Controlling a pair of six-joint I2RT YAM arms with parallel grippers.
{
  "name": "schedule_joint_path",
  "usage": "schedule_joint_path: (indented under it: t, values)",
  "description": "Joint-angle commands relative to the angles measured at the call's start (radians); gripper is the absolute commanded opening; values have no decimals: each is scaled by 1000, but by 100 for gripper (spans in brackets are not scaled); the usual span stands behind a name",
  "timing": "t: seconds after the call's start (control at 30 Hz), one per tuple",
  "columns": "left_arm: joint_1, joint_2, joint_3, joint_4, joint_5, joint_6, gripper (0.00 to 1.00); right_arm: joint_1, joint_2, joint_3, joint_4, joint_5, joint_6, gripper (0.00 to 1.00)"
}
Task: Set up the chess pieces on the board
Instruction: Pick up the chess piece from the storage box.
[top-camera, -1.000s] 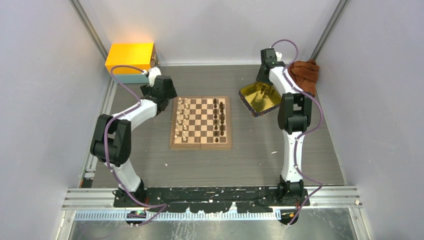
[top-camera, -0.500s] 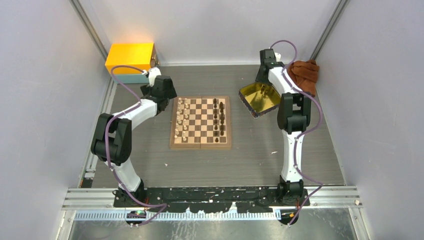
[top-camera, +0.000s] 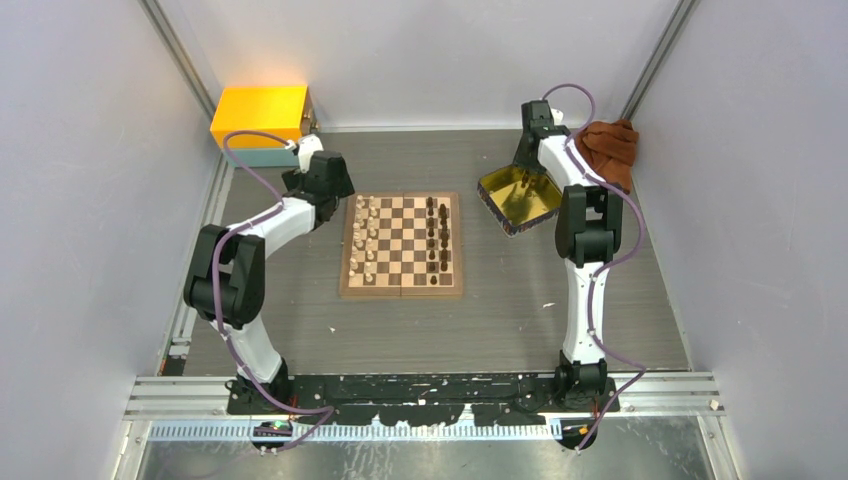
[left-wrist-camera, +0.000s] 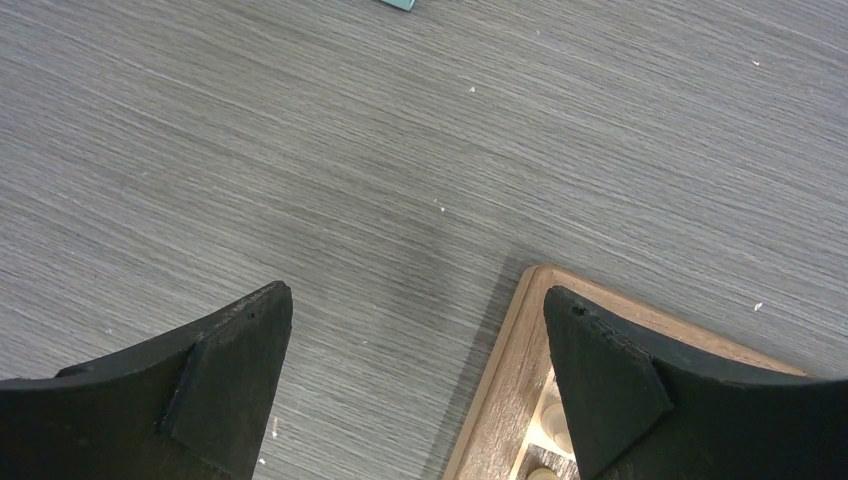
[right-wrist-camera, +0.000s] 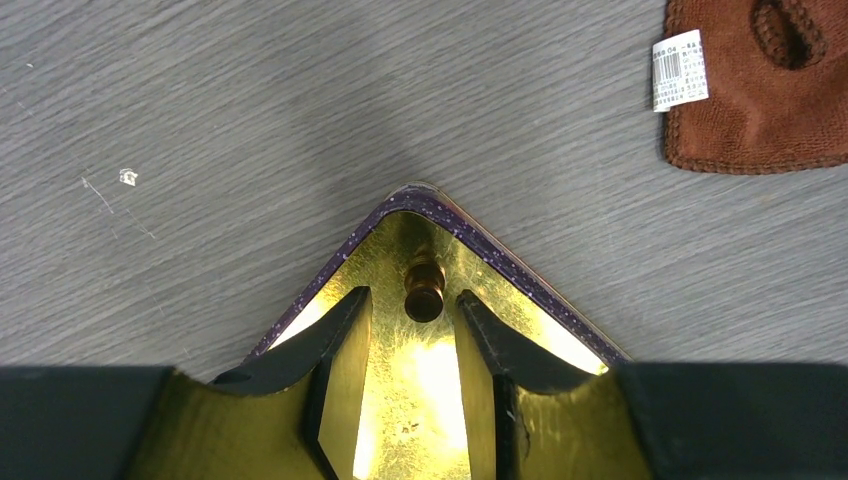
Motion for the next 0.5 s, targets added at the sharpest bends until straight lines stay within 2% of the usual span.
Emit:
schedule_joint_path:
  t: [0.0,0.23,0.3,0.4,0.47]
  values:
    - [8,0,42,41,-7,-10,96,-2,1,-6,24,-5,19,42]
    - [8,6,44,41,-6,-11,96,-3,1,-18,29,-7,19,38]
    - [8,7,45,41,-4,-11,96,-2,-1,-19,30,-5,19,34]
    - [8,8,46,39,-4,-12,96,-3,-1,-18,33,-1,16,20]
    - [8,6,45,39,-4,-11,96,-4,-2,-15,33,3,15,19]
